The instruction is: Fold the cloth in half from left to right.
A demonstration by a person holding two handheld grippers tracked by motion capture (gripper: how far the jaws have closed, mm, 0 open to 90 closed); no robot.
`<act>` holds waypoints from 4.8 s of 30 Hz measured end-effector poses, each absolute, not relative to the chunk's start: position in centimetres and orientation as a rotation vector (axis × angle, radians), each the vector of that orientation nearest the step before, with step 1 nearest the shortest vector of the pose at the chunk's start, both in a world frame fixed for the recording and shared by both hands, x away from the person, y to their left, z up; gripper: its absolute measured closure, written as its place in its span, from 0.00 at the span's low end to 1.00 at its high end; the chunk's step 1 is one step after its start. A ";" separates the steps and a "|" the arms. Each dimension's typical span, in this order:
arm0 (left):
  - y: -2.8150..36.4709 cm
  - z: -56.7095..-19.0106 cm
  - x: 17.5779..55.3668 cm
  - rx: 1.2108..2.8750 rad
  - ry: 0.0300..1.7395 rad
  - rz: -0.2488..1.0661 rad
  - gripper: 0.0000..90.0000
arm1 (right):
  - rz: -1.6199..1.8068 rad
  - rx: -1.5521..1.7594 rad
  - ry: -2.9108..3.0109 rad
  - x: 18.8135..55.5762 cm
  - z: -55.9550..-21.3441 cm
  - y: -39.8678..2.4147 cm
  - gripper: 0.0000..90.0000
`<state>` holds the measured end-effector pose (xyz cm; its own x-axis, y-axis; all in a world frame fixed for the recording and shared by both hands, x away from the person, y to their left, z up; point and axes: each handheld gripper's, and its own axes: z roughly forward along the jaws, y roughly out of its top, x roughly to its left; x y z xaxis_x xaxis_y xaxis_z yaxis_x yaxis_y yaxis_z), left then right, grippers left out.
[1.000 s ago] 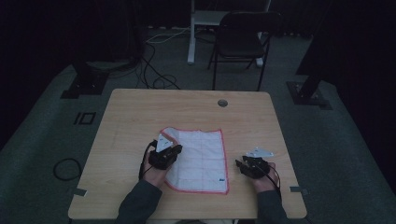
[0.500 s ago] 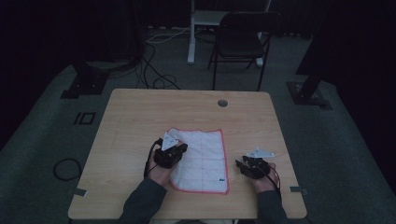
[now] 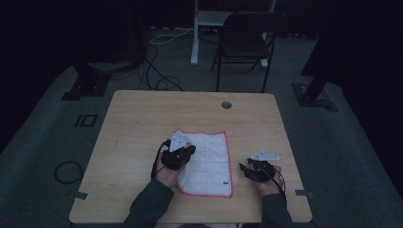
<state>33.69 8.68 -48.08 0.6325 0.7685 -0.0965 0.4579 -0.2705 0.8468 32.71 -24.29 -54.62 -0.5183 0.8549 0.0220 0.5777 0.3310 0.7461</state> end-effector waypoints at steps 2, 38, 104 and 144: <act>8.3 -48.0 33.8 1.919 0.964 0.414 0.98 | 1.017 1.268 2.226 32.7 -54.6 -24.3 0.59; 2.5 -50.2 35.0 2.006 0.888 0.331 0.98 | 1.033 1.256 2.224 32.5 -54.8 -24.4 0.59; 2.9 -52.9 31.1 2.147 0.747 0.122 0.99 | 1.033 1.244 2.214 32.4 -54.9 -24.4 0.59; 7.4 -53.7 28.4 2.151 0.779 0.218 0.95 | 1.091 1.206 2.166 37.1 -52.7 -18.7 0.80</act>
<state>28.36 7.38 -53.68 0.7936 0.5992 -0.1057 0.4575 -0.4733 0.7528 37.07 -18.75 -52.66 -0.5291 0.8485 0.0064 0.5104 0.3123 0.8012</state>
